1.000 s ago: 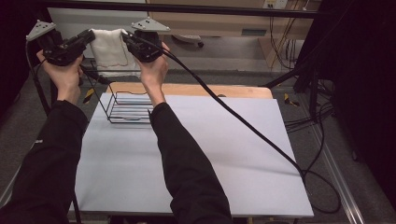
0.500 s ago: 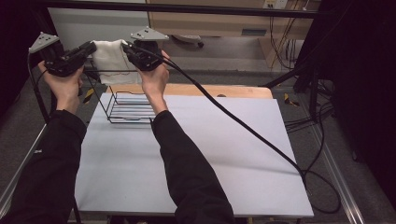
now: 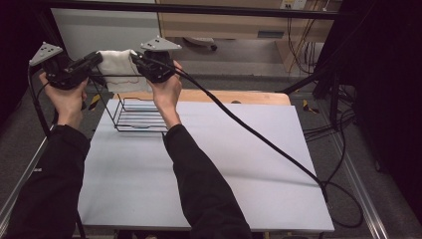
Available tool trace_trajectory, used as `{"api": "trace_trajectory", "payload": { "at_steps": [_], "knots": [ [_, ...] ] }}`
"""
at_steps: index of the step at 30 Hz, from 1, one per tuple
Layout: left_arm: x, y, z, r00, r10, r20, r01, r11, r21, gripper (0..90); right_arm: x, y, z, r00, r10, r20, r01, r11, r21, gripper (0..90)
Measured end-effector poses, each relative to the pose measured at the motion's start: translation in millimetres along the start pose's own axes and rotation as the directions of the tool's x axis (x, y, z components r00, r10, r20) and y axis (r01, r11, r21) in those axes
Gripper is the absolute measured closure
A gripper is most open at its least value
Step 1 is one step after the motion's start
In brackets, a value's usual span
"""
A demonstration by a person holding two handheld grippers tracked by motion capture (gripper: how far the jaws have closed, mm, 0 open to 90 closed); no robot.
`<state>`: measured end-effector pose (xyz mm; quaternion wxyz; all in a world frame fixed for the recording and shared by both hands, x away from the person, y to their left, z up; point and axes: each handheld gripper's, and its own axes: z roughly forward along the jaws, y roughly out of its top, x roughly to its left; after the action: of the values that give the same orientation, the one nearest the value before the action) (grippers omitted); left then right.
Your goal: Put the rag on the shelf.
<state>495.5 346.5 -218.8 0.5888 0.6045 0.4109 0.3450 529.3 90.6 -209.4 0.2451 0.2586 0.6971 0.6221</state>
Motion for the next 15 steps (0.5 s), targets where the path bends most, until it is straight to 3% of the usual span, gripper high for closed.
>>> {"api": "trace_trajectory", "payload": {
  "at_steps": [9, 15],
  "knots": [
    [-4.6, -6.7, -12.5, 0.9999, 0.008, 0.008, -0.008, 1.0000, 0.006, 82.7, 7.7, -4.9, -8.8, 0.9998, -0.019, -0.012, 0.019, 1.000, 0.019, 82.5],
    [-6.7, -11.1, -18.6, 0.9999, 0.001, 0.012, -0.001, 0.9998, 0.020, 82.5, 14.2, -9.0, -12.6, 0.9979, -0.061, -0.021, 0.062, 0.997, 0.040, 82.2]
  ]
}}
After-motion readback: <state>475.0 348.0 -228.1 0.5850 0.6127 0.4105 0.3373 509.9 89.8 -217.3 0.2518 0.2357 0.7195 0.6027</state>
